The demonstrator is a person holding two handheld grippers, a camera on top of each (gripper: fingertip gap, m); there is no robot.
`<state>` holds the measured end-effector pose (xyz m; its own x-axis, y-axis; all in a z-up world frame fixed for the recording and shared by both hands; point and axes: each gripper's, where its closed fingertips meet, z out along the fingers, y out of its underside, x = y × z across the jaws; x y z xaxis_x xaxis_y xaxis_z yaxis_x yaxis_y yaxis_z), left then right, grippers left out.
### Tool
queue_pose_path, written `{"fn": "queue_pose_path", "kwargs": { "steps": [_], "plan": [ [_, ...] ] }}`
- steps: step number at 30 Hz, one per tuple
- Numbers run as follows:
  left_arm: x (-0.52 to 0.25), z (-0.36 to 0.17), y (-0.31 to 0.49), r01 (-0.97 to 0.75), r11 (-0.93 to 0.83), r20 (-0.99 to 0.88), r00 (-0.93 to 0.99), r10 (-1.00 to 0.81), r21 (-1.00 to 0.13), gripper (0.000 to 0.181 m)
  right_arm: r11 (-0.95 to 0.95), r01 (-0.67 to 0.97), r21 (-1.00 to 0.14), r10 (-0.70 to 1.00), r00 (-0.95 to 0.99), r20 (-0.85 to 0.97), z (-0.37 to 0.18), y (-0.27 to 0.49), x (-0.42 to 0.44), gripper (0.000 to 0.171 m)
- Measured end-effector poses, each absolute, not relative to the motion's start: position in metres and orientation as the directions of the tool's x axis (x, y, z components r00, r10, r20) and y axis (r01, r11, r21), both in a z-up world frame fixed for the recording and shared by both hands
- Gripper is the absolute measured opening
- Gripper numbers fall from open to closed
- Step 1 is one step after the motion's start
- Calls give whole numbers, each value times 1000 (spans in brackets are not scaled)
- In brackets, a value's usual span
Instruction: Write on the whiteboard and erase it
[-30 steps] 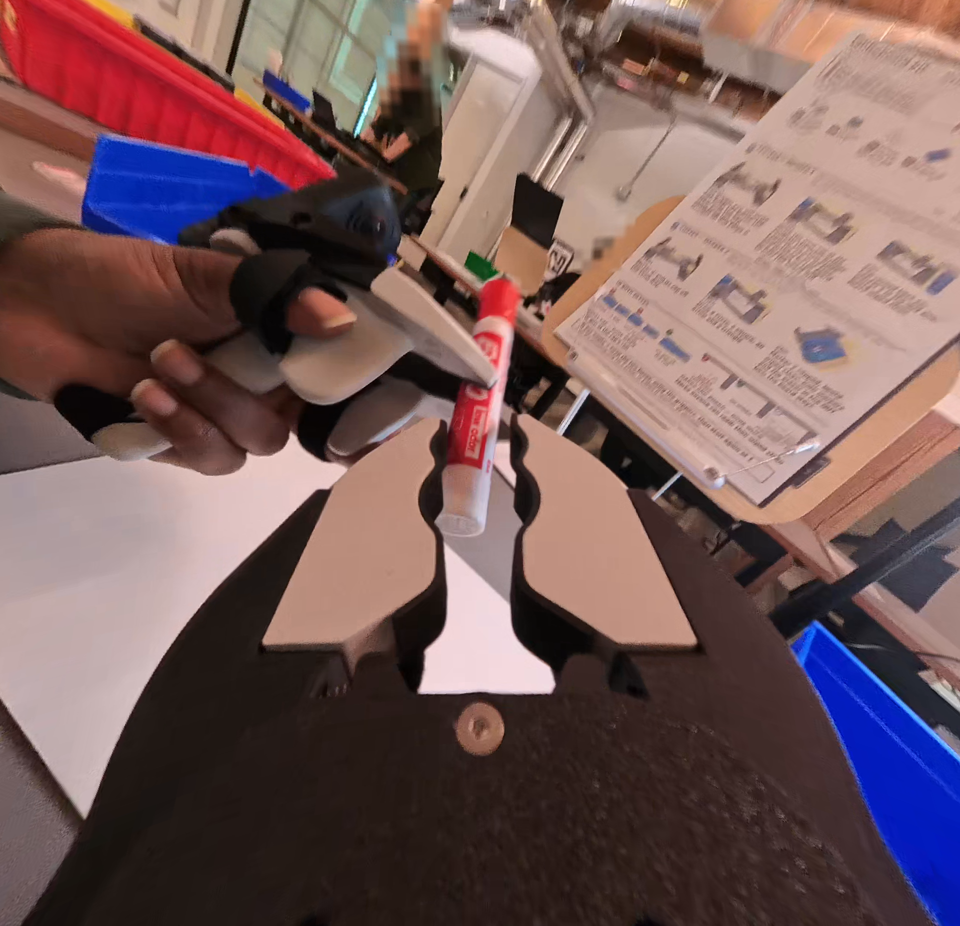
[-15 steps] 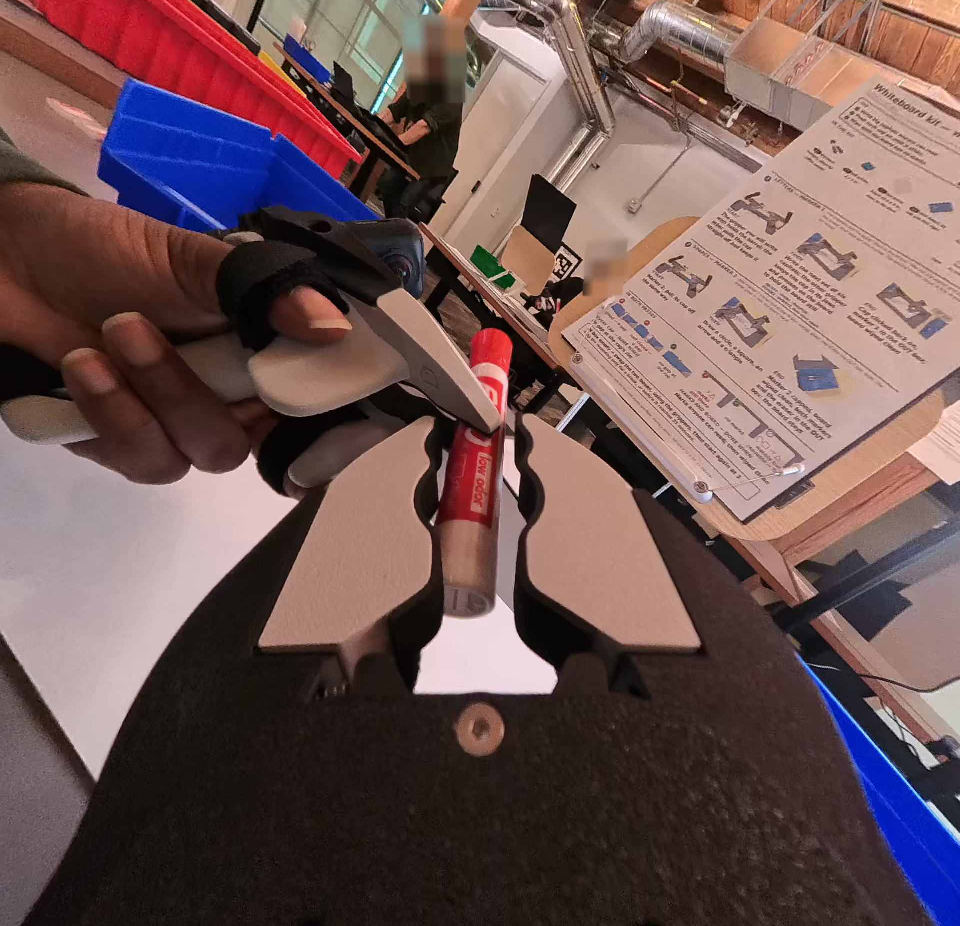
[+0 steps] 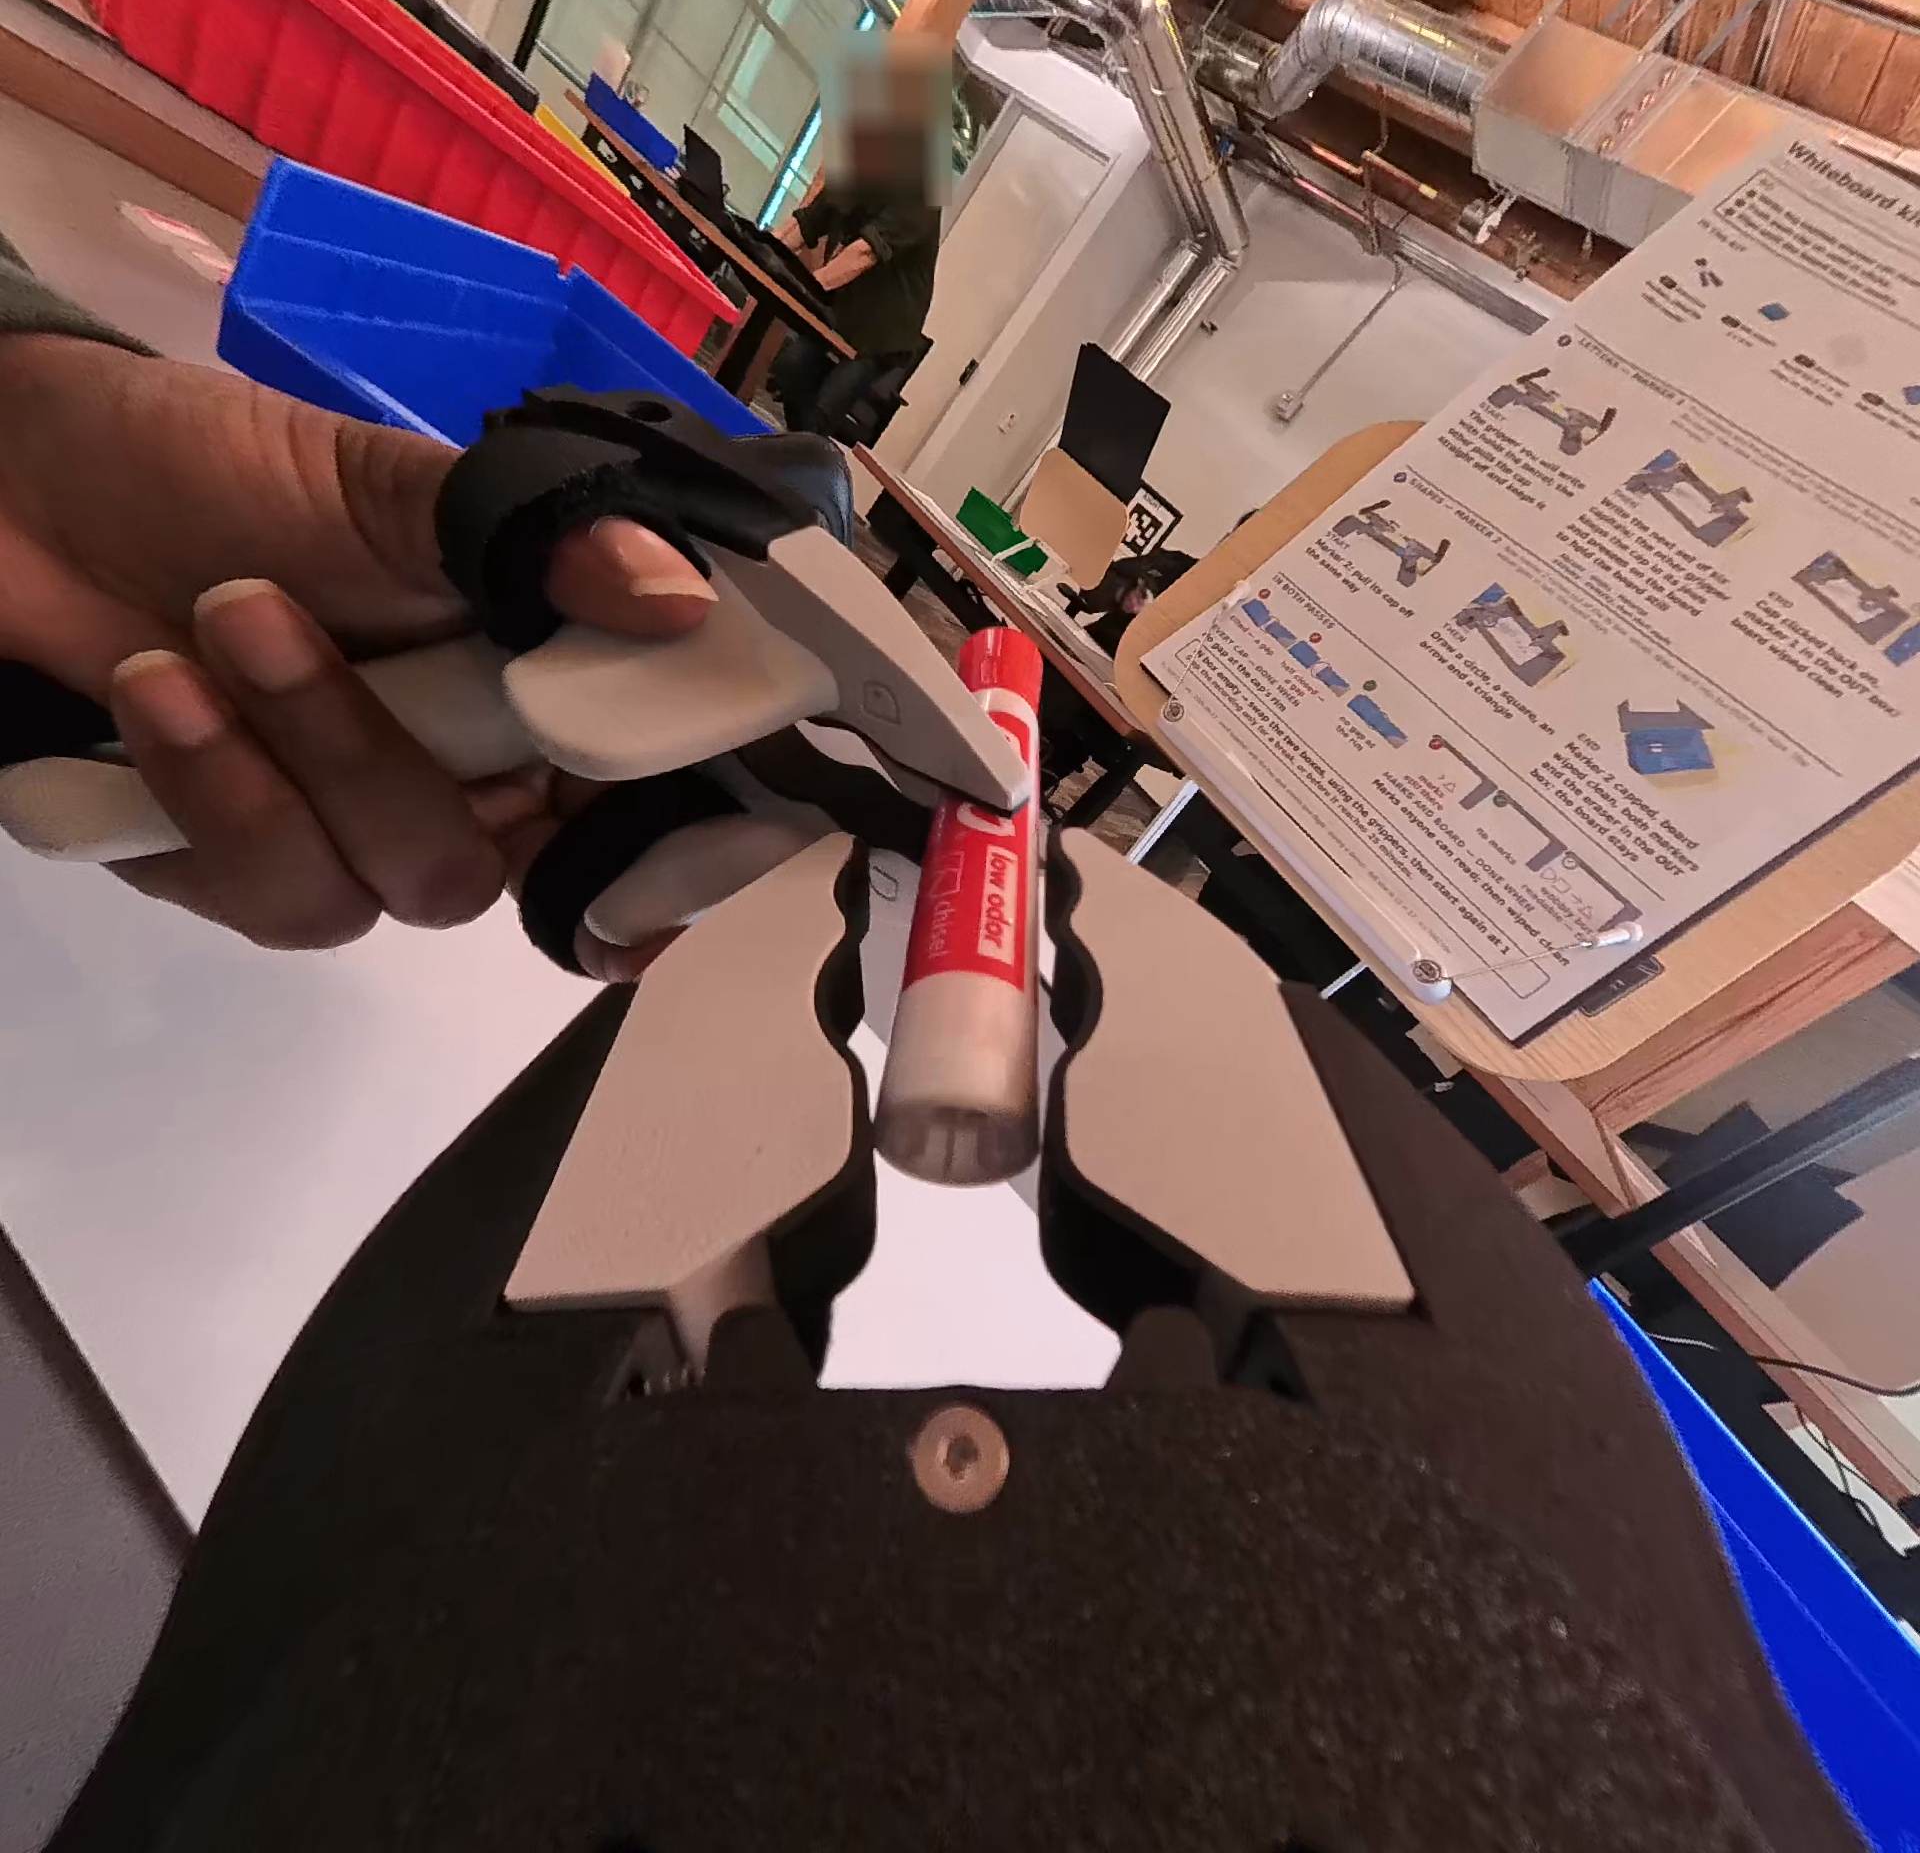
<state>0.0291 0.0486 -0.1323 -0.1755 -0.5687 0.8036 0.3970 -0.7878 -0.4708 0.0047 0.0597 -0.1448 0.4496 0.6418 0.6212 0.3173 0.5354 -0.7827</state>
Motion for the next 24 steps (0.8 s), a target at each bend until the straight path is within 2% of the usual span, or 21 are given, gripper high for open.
{"fn": "queue_pose_path", "kwargs": {
  "steps": [7,14,18,24],
  "plan": [
    [33,-135,45,382,-818,824,-205,-528,-429,18,542,301,-785,663,421,619,-147,55,4,35],
    [35,-136,42,369,-819,823,-202,-531,-438,18,537,298,-789,679,403,614,-148,52,5,34],
    [30,-134,43,352,-797,795,-195,-575,-490,20,486,242,-840,736,404,543,-142,51,11,33],
    [7,-135,61,303,-679,695,-69,-716,-669,41,302,96,-948,900,298,317,-140,43,21,33]
  ]
}}
